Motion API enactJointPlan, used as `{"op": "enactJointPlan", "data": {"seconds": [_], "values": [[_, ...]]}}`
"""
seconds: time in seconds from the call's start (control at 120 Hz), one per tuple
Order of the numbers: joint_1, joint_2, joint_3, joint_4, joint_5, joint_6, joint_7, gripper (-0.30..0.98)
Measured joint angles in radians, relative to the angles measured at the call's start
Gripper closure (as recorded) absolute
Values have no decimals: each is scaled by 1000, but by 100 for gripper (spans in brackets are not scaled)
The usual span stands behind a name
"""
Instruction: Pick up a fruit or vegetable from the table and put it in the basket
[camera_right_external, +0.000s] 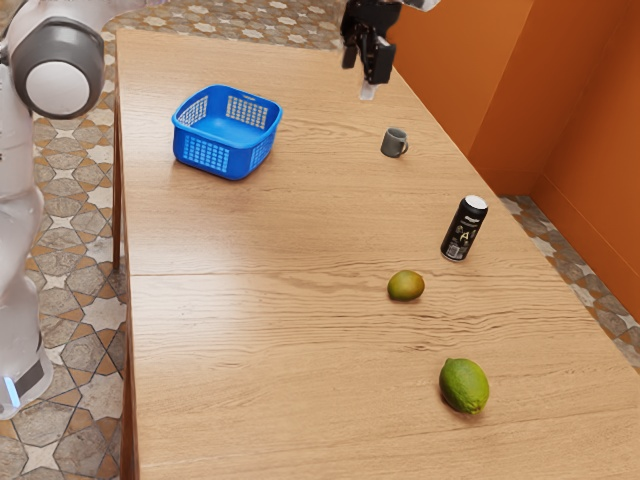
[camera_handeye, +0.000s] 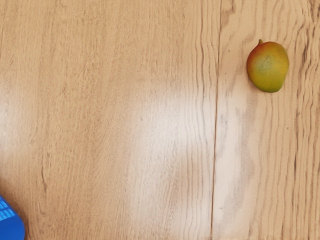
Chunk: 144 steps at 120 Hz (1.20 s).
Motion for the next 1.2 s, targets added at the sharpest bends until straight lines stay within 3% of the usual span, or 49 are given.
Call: {"op": "enactJointPlan", "data": {"seconds": [0.35, 0.55, 0.867, 1.2], "values": [[13, 39, -14, -20, -35, 6, 72, 0], [-16, 62, -19, -23, -94, -5, 100, 0], [-14, 204, -22, -27, -131, 138, 172, 0], [-27, 208, -18, -262, -261, 316, 180, 0]]}}
